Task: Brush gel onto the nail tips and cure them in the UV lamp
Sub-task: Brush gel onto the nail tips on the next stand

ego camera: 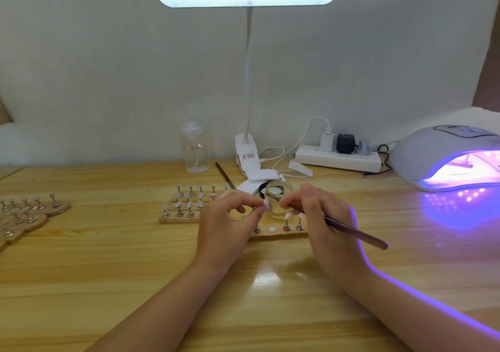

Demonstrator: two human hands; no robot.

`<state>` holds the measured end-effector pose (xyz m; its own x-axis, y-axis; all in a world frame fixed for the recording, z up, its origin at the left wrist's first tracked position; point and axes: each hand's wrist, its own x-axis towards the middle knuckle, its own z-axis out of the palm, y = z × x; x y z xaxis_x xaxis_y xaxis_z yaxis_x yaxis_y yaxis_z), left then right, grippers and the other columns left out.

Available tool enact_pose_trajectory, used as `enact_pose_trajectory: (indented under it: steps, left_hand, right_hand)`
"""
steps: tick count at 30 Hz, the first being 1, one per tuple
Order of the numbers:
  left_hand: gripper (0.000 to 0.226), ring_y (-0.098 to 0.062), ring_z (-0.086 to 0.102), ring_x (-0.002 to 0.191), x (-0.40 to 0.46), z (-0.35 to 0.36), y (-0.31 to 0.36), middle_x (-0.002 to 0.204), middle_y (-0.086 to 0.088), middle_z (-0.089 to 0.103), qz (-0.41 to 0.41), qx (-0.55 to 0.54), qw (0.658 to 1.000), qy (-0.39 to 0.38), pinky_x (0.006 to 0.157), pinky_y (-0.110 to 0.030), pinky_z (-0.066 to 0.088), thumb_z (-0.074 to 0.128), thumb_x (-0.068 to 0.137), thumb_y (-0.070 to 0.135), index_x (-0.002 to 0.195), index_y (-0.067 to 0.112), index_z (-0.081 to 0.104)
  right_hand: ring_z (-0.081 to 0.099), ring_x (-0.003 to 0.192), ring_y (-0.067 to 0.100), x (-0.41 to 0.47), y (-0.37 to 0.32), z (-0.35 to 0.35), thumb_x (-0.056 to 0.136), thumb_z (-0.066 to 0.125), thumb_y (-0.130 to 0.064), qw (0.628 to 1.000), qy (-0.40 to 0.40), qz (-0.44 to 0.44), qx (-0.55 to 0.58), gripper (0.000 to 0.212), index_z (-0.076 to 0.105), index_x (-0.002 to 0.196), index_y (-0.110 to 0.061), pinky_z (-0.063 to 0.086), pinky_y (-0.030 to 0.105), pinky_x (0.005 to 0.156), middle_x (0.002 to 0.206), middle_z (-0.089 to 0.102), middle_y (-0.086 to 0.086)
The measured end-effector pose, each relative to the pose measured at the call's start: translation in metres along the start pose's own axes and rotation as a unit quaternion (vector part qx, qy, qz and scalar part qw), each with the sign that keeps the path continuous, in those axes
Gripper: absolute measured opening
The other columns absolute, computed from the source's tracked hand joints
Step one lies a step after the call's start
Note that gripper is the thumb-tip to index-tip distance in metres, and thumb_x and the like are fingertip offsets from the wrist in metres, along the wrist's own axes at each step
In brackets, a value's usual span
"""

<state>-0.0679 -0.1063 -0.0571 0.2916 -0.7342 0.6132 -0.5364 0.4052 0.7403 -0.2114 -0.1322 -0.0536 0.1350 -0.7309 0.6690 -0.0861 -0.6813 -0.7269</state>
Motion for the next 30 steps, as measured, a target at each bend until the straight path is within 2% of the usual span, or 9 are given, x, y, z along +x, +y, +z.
enact_pose_trajectory:
  steps: [3, 5, 8, 11, 13, 18, 22, 26, 30]
  left_hand:
    - [0.027, -0.003, 0.052, 0.069, 0.0004, 0.0002, -0.0005, 0.073, 0.009, 0.066, 0.001, 0.001, 1.000, -0.002, 0.065, -0.005, 0.036, 0.076, 0.069, 0.010, 0.068, 0.035, 0.066]
    - [0.025, -0.002, 0.052, 0.068, 0.0010, 0.0006, -0.0015, 0.073, 0.009, 0.066, 0.001, 0.003, 1.000, -0.001, 0.066, -0.006, 0.036, 0.076, 0.069, 0.010, 0.069, 0.033, 0.067]
    - [0.024, -0.001, 0.051, 0.069, 0.0004, 0.0006, -0.0020, 0.073, 0.009, 0.066, 0.004, 0.002, 1.000, -0.002, 0.066, -0.005, 0.035, 0.076, 0.069, 0.010, 0.069, 0.032, 0.067]
    - [0.027, -0.001, 0.051, 0.070, 0.0001, 0.0001, -0.0021, 0.073, 0.009, 0.065, 0.012, 0.000, 1.000, -0.002, 0.067, -0.005, 0.036, 0.076, 0.069, 0.009, 0.069, 0.034, 0.066]
    - [0.026, 0.000, 0.050, 0.070, 0.0005, 0.0002, -0.0024, 0.072, 0.008, 0.065, 0.016, 0.005, 1.000, -0.004, 0.067, -0.004, 0.035, 0.076, 0.069, 0.008, 0.069, 0.033, 0.066]
    - [0.022, -0.001, 0.051, 0.069, 0.0009, 0.0000, -0.0021, 0.072, 0.009, 0.065, 0.010, 0.000, 1.000, -0.003, 0.067, -0.005, 0.035, 0.076, 0.069, 0.009, 0.069, 0.030, 0.067]
    - [0.022, -0.001, 0.051, 0.068, 0.0003, -0.0007, -0.0022, 0.073, 0.009, 0.065, 0.008, -0.001, 1.000, -0.002, 0.067, -0.006, 0.036, 0.076, 0.069, 0.009, 0.069, 0.029, 0.067]
    - [0.023, -0.003, 0.052, 0.067, 0.0007, -0.0006, -0.0013, 0.071, 0.012, 0.065, -0.003, -0.004, 1.000, 0.005, 0.065, -0.007, 0.037, 0.076, 0.069, 0.010, 0.067, 0.031, 0.067]
    - [0.021, -0.001, 0.055, 0.067, 0.0003, -0.0018, 0.0001, 0.069, 0.018, 0.065, -0.010, 0.000, 1.000, 0.010, 0.068, -0.006, 0.037, 0.076, 0.070, 0.016, 0.071, 0.035, 0.066]
  right_hand:
    - [0.062, 0.057, 0.006, -0.0004, -0.0016, 0.0002, 0.087, 0.040, -0.044, 0.998, 0.015, 0.023, 0.063, 0.042, 0.066, 0.062, -0.023, 0.048, 0.018, 0.058, 0.061, 0.067, -0.003]
    - [0.061, 0.060, 0.004, -0.0001, -0.0017, 0.0004, 0.087, 0.038, -0.044, 0.998, 0.019, 0.010, 0.053, 0.042, 0.066, 0.065, -0.023, 0.047, 0.015, 0.059, 0.064, 0.068, -0.006]
    - [0.063, 0.064, 0.006, -0.0009, -0.0009, 0.0008, 0.091, 0.044, -0.049, 0.998, 0.012, 0.032, 0.050, 0.042, 0.067, 0.066, -0.024, 0.049, 0.020, 0.063, 0.067, 0.069, -0.006]
    - [0.062, 0.056, 0.011, -0.0012, -0.0023, 0.0013, 0.091, 0.039, -0.038, 0.994, 0.028, 0.047, 0.090, 0.046, 0.067, 0.060, -0.017, 0.048, 0.018, 0.058, 0.058, 0.067, 0.002]
    - [0.062, 0.060, 0.007, -0.0006, -0.0030, 0.0010, 0.091, 0.037, -0.034, 0.997, 0.025, 0.028, 0.063, 0.042, 0.067, 0.064, -0.022, 0.048, 0.018, 0.060, 0.065, 0.068, -0.002]
    - [0.062, 0.055, 0.009, -0.0026, -0.0038, 0.0017, 0.094, 0.040, -0.043, 0.994, 0.017, 0.058, 0.088, 0.051, 0.067, 0.059, -0.018, 0.047, 0.016, 0.058, 0.057, 0.066, 0.002]
    - [0.063, 0.067, 0.005, -0.0016, -0.0044, 0.0015, 0.094, 0.039, -0.048, 0.998, 0.007, 0.033, 0.044, 0.045, 0.068, 0.068, -0.024, 0.048, 0.016, 0.064, 0.070, 0.069, -0.007]
    - [0.061, 0.054, 0.007, -0.0038, -0.0061, 0.0027, 0.092, 0.040, -0.045, 0.994, 0.011, 0.057, 0.097, 0.051, 0.067, 0.059, -0.017, 0.047, 0.013, 0.058, 0.056, 0.066, -0.002]
    - [0.062, 0.070, 0.001, -0.0015, -0.0048, 0.0011, 0.088, 0.040, -0.039, 0.999, 0.019, 0.006, 0.048, 0.034, 0.066, 0.071, -0.025, 0.044, 0.010, 0.064, 0.075, 0.068, -0.010]
